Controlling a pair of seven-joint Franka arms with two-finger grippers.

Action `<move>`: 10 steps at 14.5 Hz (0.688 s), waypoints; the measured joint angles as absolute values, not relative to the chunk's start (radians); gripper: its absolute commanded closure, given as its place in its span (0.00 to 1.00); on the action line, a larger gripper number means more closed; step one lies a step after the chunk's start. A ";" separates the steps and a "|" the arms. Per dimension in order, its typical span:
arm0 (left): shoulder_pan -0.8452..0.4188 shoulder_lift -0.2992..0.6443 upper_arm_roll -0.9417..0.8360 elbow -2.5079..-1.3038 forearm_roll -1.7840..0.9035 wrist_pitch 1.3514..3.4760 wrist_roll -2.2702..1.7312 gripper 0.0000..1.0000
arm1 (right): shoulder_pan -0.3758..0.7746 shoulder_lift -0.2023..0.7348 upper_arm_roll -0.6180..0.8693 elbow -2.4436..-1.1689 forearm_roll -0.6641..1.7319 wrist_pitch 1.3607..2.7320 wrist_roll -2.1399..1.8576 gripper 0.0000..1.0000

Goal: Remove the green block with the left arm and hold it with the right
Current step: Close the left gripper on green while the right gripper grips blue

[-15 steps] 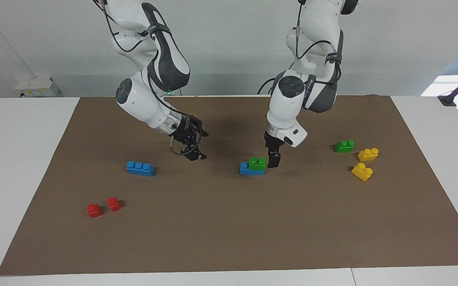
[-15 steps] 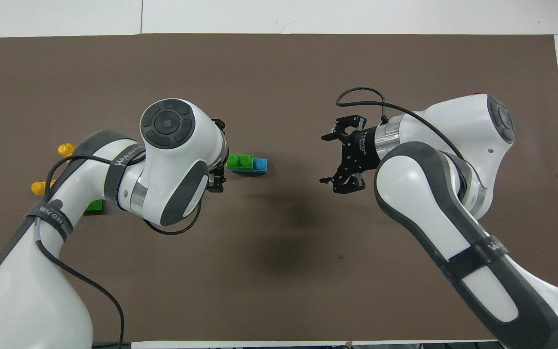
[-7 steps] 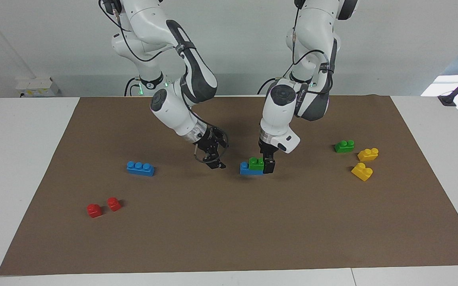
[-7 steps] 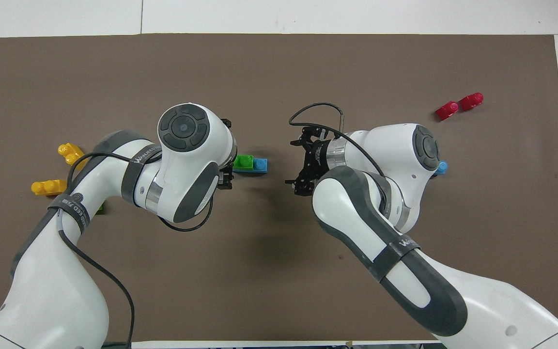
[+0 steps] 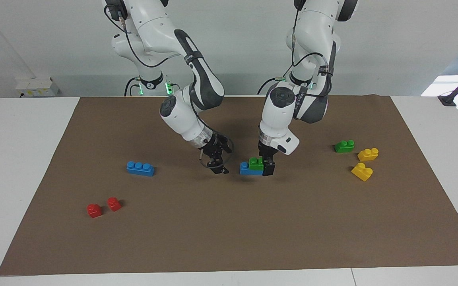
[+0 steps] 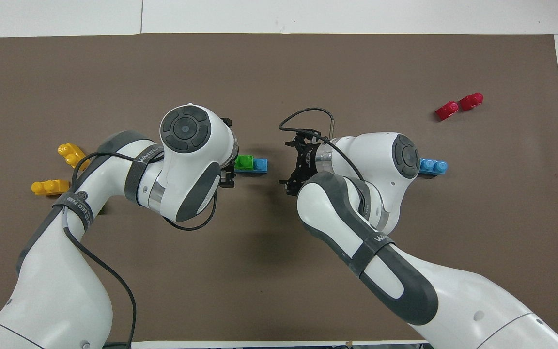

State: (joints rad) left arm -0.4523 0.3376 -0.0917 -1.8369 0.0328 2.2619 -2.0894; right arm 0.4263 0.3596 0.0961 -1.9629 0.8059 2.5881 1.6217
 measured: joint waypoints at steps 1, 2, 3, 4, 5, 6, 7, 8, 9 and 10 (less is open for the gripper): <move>-0.453 0.340 -0.092 -1.838 0.033 2.262 -2.091 0.00 | 0.440 0.365 0.096 -1.963 0.813 2.609 1.622 0.04; -0.453 0.342 -0.092 -1.839 0.033 2.263 -2.092 0.00 | 0.456 0.370 0.096 -1.962 0.821 2.631 1.622 0.05; -0.453 0.343 -0.092 -1.840 0.033 2.263 -2.092 0.00 | 0.471 0.375 0.096 -1.962 0.826 2.650 1.622 0.05; -0.453 0.345 -0.092 -1.841 0.033 2.263 -2.094 0.00 | 0.483 0.379 0.096 -1.961 0.827 2.664 1.622 0.05; -0.453 0.345 -0.092 -1.842 0.033 2.263 -2.097 0.00 | 0.489 0.385 0.096 -1.960 0.827 2.678 1.622 0.05; -0.453 0.345 -0.092 -1.842 0.033 2.263 -2.100 0.00 | 0.491 0.392 0.096 -1.957 0.827 2.684 1.622 0.05; -0.454 0.345 -0.092 -1.842 0.033 2.263 -2.102 0.00 | 0.492 0.399 0.096 -1.952 0.827 2.687 1.622 0.05; -0.454 0.345 -0.092 -1.842 0.033 2.263 -2.103 0.00 | 0.494 0.408 0.096 -1.946 0.827 2.695 1.622 0.05; -0.454 0.345 -0.092 -1.842 0.033 2.263 -2.104 0.00 | 0.495 0.419 0.096 -1.940 0.827 2.706 1.622 0.05; -0.454 0.345 -0.092 -1.842 0.033 2.264 -2.104 0.00 | 0.497 0.430 0.096 -1.934 0.827 2.715 1.622 0.05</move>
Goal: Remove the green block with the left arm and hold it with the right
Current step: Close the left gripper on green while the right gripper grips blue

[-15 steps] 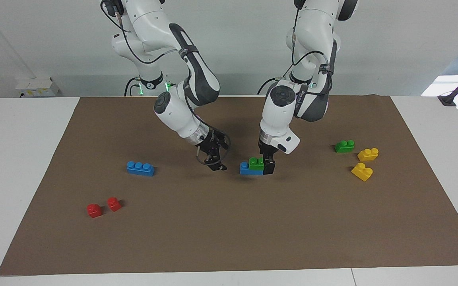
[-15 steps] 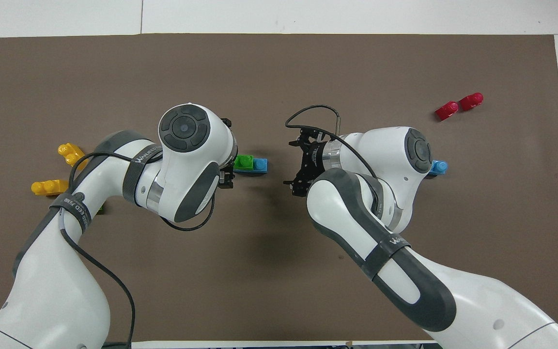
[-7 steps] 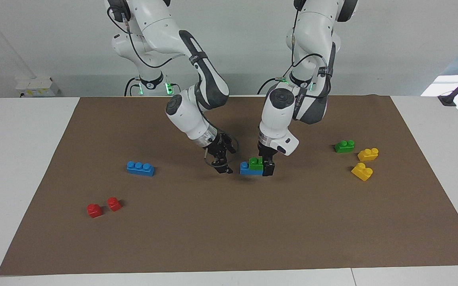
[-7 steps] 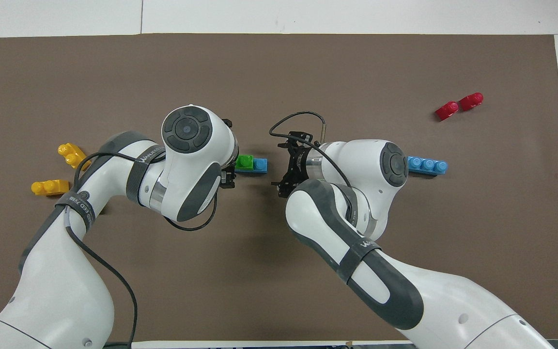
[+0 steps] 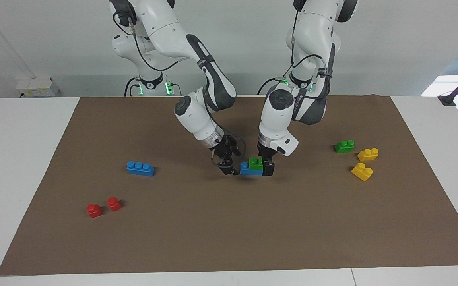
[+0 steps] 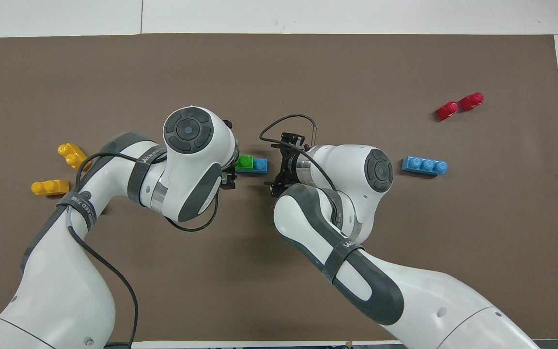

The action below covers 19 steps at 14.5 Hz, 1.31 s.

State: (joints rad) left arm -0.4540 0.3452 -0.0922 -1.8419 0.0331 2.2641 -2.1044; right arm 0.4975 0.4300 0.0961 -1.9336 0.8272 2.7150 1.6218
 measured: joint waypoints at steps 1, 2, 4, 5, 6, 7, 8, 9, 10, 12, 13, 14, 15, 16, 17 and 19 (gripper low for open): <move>-0.454 0.345 -0.092 -1.842 0.033 2.265 -2.105 0.00 | 0.501 0.440 0.096 -1.926 0.827 2.719 1.622 0.05; -0.454 0.345 -0.092 -1.842 0.033 2.266 -2.105 0.00 | 0.505 0.448 0.096 -1.919 0.827 2.722 1.622 0.05; -0.454 0.345 -0.092 -1.843 0.033 2.270 -2.112 0.00 | 0.510 0.462 0.096 -1.907 0.827 2.730 1.622 0.05; -0.454 0.345 -0.092 -1.844 0.033 2.273 -2.117 0.00 | 0.511 0.467 0.096 -1.900 0.827 2.731 1.622 0.05; -0.454 0.345 -0.092 -1.845 0.033 2.277 -2.121 0.00 | 0.511 0.473 0.096 -1.893 0.827 2.731 1.622 0.05; -0.454 0.345 -0.092 -1.846 0.033 2.280 -2.122 0.00 | 0.511 0.478 0.096 -1.885 0.827 2.732 1.622 0.05; -0.454 0.345 -0.092 -1.847 0.033 2.281 -2.124 0.00 | 0.511 0.483 0.096 -1.880 0.827 2.735 1.622 0.05; -0.454 0.345 -0.092 -1.847 0.033 2.282 -2.124 0.00 | 0.511 0.486 0.096 -1.876 0.827 2.741 1.622 0.05; -0.454 0.345 -0.092 -1.847 0.033 2.282 -2.125 0.00 | 0.511 0.489 0.096 -1.874 0.827 2.748 1.622 0.06; -0.454 0.345 -0.092 -1.848 0.033 2.283 -2.125 0.00 | 0.514 0.496 0.096 -1.868 0.827 2.751 1.622 0.07; -0.454 0.345 -0.092 -1.848 0.033 2.283 -2.125 0.00 | 0.518 0.500 0.096 -1.863 0.827 2.751 1.622 0.08; -0.454 0.345 -0.092 -1.849 0.033 2.283 -2.125 0.00 | 0.523 0.504 0.096 -1.857 0.827 2.752 1.622 0.08; -0.454 0.345 -0.092 -1.849 0.033 2.283 -2.125 0.00 | 0.528 0.508 0.096 -1.852 0.827 2.758 1.622 0.08; -0.454 0.345 -0.092 -1.850 0.033 2.283 -2.126 0.00 | 0.531 0.512 0.096 -1.850 0.827 2.767 1.622 0.08; -0.454 0.345 -0.092 -1.851 0.033 2.283 -2.126 0.00 | 0.533 0.514 0.096 -1.848 0.827 2.770 1.622 0.10; -0.454 0.345 -0.092 -1.853 0.033 2.283 -2.131 0.00 | 0.533 0.517 0.096 -1.846 0.827 2.771 1.622 0.34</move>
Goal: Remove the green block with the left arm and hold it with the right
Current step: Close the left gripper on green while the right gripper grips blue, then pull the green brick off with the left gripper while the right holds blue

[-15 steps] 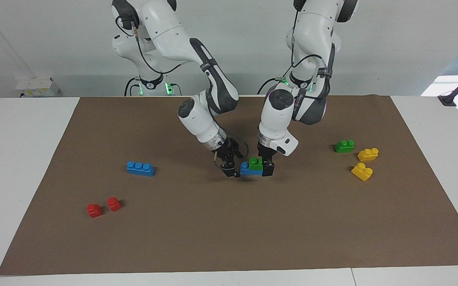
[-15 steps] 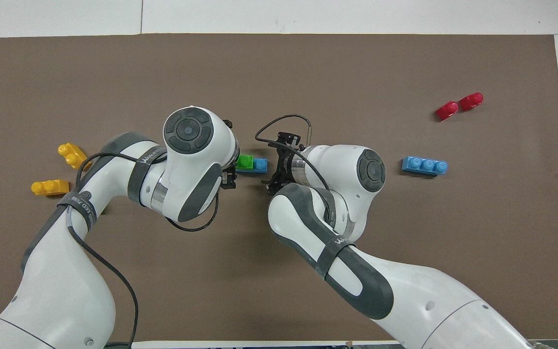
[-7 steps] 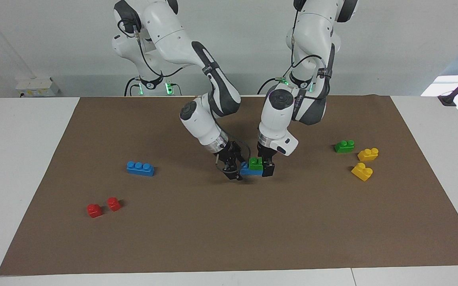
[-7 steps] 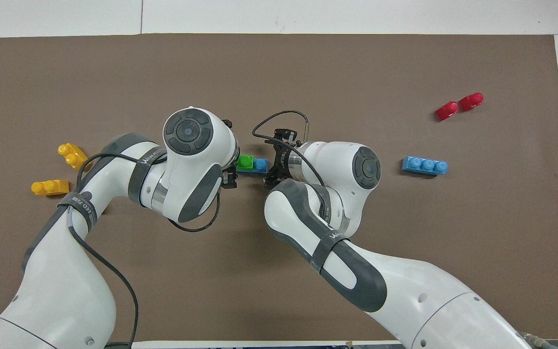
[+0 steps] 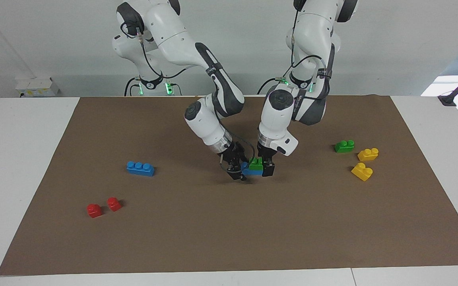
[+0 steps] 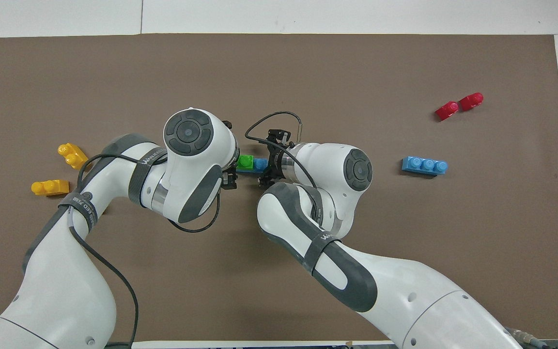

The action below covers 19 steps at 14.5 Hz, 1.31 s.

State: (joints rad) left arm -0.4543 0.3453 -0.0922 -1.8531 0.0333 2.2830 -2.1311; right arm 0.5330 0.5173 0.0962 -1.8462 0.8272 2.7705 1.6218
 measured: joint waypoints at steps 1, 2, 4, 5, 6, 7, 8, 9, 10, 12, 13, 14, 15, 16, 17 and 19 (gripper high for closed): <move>-0.454 0.345 -0.092 -1.853 0.033 2.283 -2.133 0.00 | 0.533 0.518 0.096 -1.846 0.827 2.771 1.622 0.46; -0.454 0.345 -0.092 -1.853 0.034 2.283 -2.134 0.00 | 0.533 0.518 0.096 -1.846 0.827 2.771 1.622 0.55; -0.455 0.345 -0.093 -1.853 0.034 2.283 -2.135 0.00 | 0.536 0.518 0.096 -1.845 0.827 2.771 1.622 0.78; -0.455 0.345 -0.093 -1.853 0.034 2.283 -2.135 0.00 | 0.538 0.518 0.096 -1.845 0.827 2.771 1.622 0.92; -0.456 0.345 -0.093 -1.853 0.034 2.283 -2.136 0.00 | 0.541 0.518 0.096 -1.845 0.827 2.771 1.621 1.00; -0.456 0.345 -0.093 -1.853 0.034 2.283 -2.136 0.00 | 0.544 0.518 0.096 -1.844 0.827 2.771 1.619 1.00; -0.456 0.345 -0.093 -1.853 0.034 2.283 -2.137 0.00 | 0.547 0.518 0.096 -1.843 0.827 2.771 1.610 1.00; -0.457 0.345 -0.093 -1.853 0.034 2.283 -2.137 0.00 | 0.550 0.519 0.096 -1.843 0.827 2.771 1.598 1.00; -0.457 0.345 -0.093 -1.853 0.034 2.283 -2.138 0.00 | 0.552 0.519 0.096 -1.843 0.827 2.771 1.592 1.00; -0.457 0.345 -0.093 -1.853 0.034 2.283 -2.138 0.00 | 0.555 0.519 0.096 -1.843 0.827 2.772 1.587 1.00; -0.457 0.345 -0.093 -1.853 0.034 2.283 -2.138 0.00 | 0.555 0.519 0.096 -1.843 0.827 2.772 1.587 1.00; -0.457 0.345 -0.093 -1.854 0.034 2.283 -2.138 0.02 | 0.555 0.519 0.096 -1.843 0.827 2.772 1.587 1.00; -0.457 0.345 -0.093 -1.854 0.034 2.283 -2.138 0.10 | 0.555 0.519 0.096 -1.843 0.827 2.772 1.586 1.00; -0.457 0.345 -0.093 -1.854 0.038 2.283 -2.138 0.20 | 0.555 0.519 0.096 -1.843 0.827 2.772 1.586 1.00; -0.457 0.345 -0.093 -1.855 0.048 2.283 -2.138 0.33 | 0.555 0.519 0.096 -1.843 0.827 2.772 1.586 1.00; -0.458 0.345 -0.093 -1.857 0.061 2.284 -2.138 0.94 | 0.555 0.519 0.096 -1.843 0.827 2.772 1.586 1.00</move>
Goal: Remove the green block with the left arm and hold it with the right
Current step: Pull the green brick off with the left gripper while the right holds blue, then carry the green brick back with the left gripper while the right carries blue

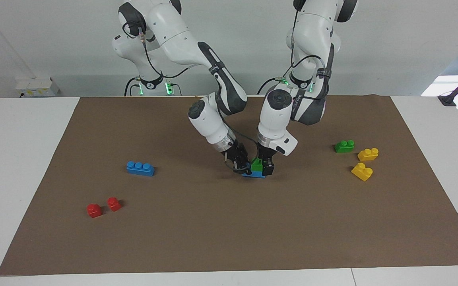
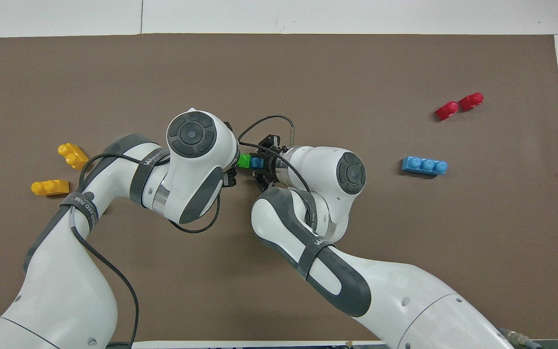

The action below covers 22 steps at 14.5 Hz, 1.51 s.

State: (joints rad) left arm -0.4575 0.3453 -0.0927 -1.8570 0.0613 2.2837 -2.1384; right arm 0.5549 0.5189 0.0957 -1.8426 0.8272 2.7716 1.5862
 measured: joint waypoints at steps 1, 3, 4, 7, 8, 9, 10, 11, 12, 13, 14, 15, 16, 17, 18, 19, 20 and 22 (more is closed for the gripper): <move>-0.458 0.345 -0.093 -1.857 0.062 2.285 -2.138 1.00 | 0.555 0.519 0.096 -1.843 0.827 2.772 1.586 1.00; -0.458 0.345 -0.093 -1.857 0.063 2.287 -2.138 1.00 | 0.555 0.519 0.096 -1.843 0.827 2.772 1.586 1.00; -0.459 0.345 -0.094 -1.858 0.064 2.286 -2.135 1.00 | 0.555 0.520 0.095 -1.842 0.827 2.776 1.586 1.00; -0.461 0.344 -0.093 -1.857 0.073 2.289 -2.124 1.00 | 0.555 0.520 0.093 -1.839 0.827 2.776 1.567 1.00; -0.461 0.342 -0.092 -1.857 0.073 2.289 -2.124 1.00 | 0.555 0.520 0.093 -1.837 0.827 2.776 1.565 1.00; -0.461 0.338 -0.090 -1.856 0.073 2.288 -2.124 1.00 | 0.555 0.520 0.093 -1.832 0.827 2.776 1.562 1.00; -0.459 0.328 -0.089 -1.856 0.073 2.284 -2.124 1.00 | 0.555 0.520 0.093 -1.826 0.827 2.776 1.561 1.00; -0.457 0.314 -0.089 -1.855 0.073 2.275 -2.125 1.00 | 0.555 0.520 0.093 -1.820 0.827 2.776 1.561 1.00; -0.454 0.292 -0.088 -1.851 0.073 2.259 -2.126 1.00 | 0.555 0.520 0.094 -1.818 0.827 2.776 1.561 1.00; -0.452 0.267 -0.086 -1.844 0.073 2.242 -2.128 1.00 | 0.556 0.522 0.094 -1.821 0.827 2.776 1.561 1.00; -0.450 0.237 -0.082 -1.837 0.073 2.218 -2.129 1.00 | 0.556 0.524 0.094 -1.824 0.827 2.776 1.561 1.00; -0.450 0.207 -0.078 -1.834 0.073 2.192 -2.129 1.00 | 0.556 0.527 0.094 -1.824 0.827 2.776 1.561 1.00; -0.450 0.176 -0.076 -1.833 0.073 2.159 -2.127 1.00 | 0.556 0.530 0.094 -1.825 0.827 2.776 1.561 1.00; -0.450 0.151 -0.074 -1.833 0.073 2.125 -2.117 1.00 | 0.556 0.531 0.094 -1.825 0.827 2.776 1.561 1.00; -0.449 0.130 -0.071 -1.833 0.073 2.089 -2.089 1.00 | 0.556 0.531 0.094 -1.824 0.827 2.776 1.561 1.00; -0.445 0.113 -0.066 -1.833 0.073 2.056 -2.044 1.00 | 0.556 0.531 0.093 -1.824 0.827 2.776 1.561 1.00; -0.428 0.099 -0.065 -1.833 0.073 2.031 -1.988 1.00 | 0.555 0.531 0.092 -1.822 0.827 2.776 1.561 1.00; -0.362 0.073 -0.062 -1.833 0.073 1.992 -1.825 1.00 | 0.554 0.531 0.090 -1.813 0.827 2.776 1.559 1.00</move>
State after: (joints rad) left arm -0.3624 0.0726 -0.0621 -1.8330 0.0734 1.9916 -1.8251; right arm 0.5537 0.5308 0.0895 -1.8130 0.8265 2.7762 1.5588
